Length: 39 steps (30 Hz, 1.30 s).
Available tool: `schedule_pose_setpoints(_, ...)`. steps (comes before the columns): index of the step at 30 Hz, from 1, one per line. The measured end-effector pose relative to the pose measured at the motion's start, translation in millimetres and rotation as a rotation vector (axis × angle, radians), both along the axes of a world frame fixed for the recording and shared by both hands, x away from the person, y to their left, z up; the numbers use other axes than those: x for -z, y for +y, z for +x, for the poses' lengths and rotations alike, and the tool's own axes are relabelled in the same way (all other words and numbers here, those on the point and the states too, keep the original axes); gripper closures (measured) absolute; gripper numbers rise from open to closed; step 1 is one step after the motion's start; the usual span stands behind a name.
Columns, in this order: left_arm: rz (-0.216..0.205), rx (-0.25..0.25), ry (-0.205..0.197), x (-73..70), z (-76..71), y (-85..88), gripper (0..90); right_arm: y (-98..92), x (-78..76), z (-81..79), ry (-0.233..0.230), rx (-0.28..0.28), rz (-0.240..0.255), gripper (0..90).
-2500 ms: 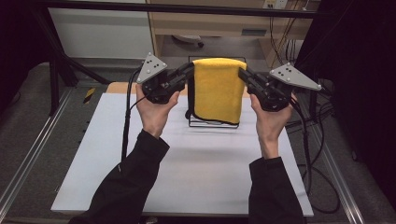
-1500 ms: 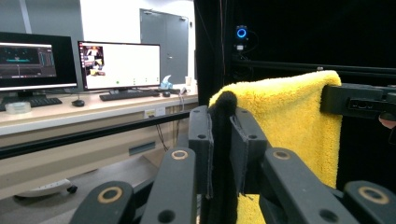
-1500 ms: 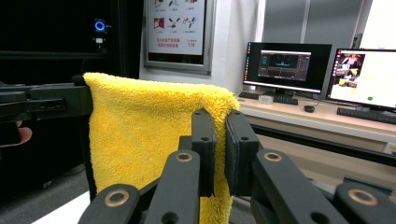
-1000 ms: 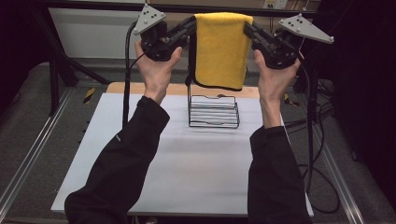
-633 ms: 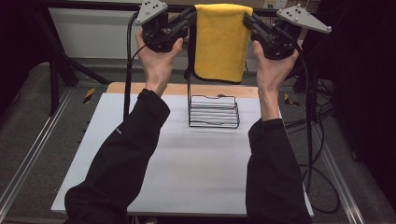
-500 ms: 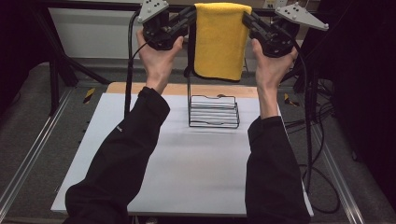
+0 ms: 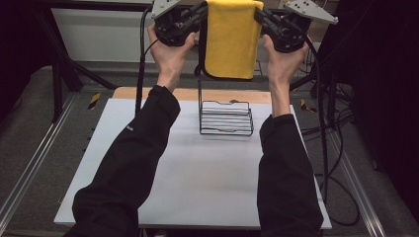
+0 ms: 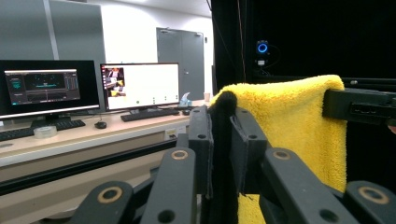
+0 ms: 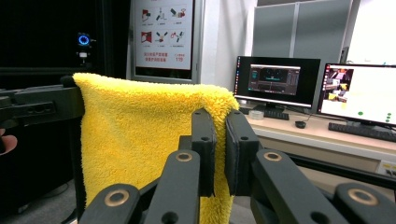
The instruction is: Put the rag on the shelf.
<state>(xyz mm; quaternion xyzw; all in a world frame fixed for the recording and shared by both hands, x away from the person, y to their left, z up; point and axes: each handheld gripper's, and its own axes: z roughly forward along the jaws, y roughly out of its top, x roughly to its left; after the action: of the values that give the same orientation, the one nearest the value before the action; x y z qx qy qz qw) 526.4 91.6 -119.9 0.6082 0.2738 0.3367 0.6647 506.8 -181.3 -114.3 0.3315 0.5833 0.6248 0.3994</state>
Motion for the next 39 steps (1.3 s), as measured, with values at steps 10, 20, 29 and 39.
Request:
schedule_pose_setpoints(10, 0.024, -0.005, 0.009, 7.0, 15.0, 0.7, 79.1, 1.1, 4.5, 16.6, 0.022, 0.001, -0.021, 84.0)
schedule_pose_setpoints(20, 0.088, 0.007, 0.035, 28.9, 14.0, 0.9, 79.1, -2.2, 25.6, 17.6, 0.082, 0.002, -0.053, 83.9)
schedule_pose_setpoints(29, 0.101, 0.06, 0.062, 48.2, 4.3, 0.3, 79.0, -9.6, 43.4, 9.5, 0.114, -0.015, -0.057, 83.8)
schedule_pose_setpoints(39, 0.115, 0.091, 0.091, 68.8, -7.5, -0.3, 79.0, -13.7, 62.0, -4.1, 0.14, -0.023, -0.086, 83.8)
